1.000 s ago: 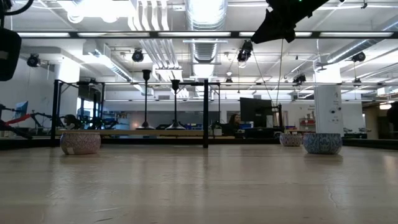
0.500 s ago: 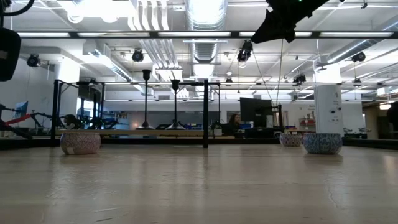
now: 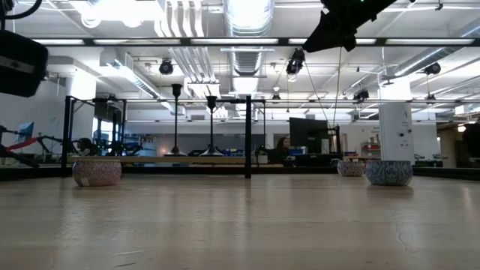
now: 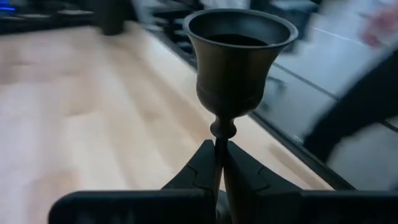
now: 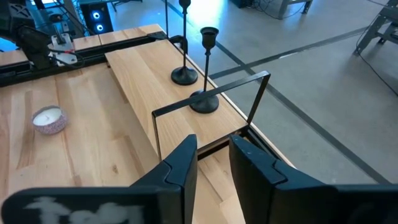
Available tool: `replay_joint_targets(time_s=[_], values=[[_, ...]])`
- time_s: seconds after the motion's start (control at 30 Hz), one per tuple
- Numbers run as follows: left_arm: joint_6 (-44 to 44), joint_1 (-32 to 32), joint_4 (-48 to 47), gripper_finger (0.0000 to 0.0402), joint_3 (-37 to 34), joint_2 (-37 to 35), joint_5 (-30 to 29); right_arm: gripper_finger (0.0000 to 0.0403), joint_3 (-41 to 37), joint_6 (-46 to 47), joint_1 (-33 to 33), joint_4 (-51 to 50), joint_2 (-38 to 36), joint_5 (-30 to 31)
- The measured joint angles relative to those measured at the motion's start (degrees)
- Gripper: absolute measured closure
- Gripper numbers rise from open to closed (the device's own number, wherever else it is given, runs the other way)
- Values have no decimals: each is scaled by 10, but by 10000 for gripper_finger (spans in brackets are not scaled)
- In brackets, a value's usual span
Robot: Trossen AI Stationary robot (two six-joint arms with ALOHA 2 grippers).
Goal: Pick & Place candle stick holders
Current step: Align the black candle holder with the black candle holders on the shelf
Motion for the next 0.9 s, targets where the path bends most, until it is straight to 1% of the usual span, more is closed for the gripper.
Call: replay_joint_targets(time_s=[0.07, 0.13, 0.2, 0.27, 0.37, 0.43, 0.57, 0.67, 0.77, 0.9], values=[[-20, 5, 3, 384, 0, -7, -62, 312, 0, 0, 0, 0, 0, 0], [-32, 15, -1, 384, 5, -15, -107, 315, 0, 0, 0, 0, 0, 0], [-18, 29, -5, 384, 27, -16, -135, 320, 0, 0, 0, 0, 0, 0], [7, 53, -41, 384, 66, -16, -148, 324, 0, 0, 0, 0, 0, 0], [32, 109, -151, 384, 143, -6, -145, 330, 0, 0, 0, 0, 0, 0], [48, 152, -194, 384, 188, 11, -121, 334, 0, 0, 0, 0, 0, 0], [103, 233, -177, 384, 245, 65, -75, 339, 0, 0, 0, 0, 0, 0], [121, 282, -155, 384, 282, 120, -44, 339, 0, 0, 0, 0, 0, 0], [122, 320, -135, 384, 310, 167, -52, 335, 0, 0, 0, 0, 0, 0], [104, 349, -129, 384, 320, 185, -108, 327, 0, 0, 0, 0, 0, 0]])
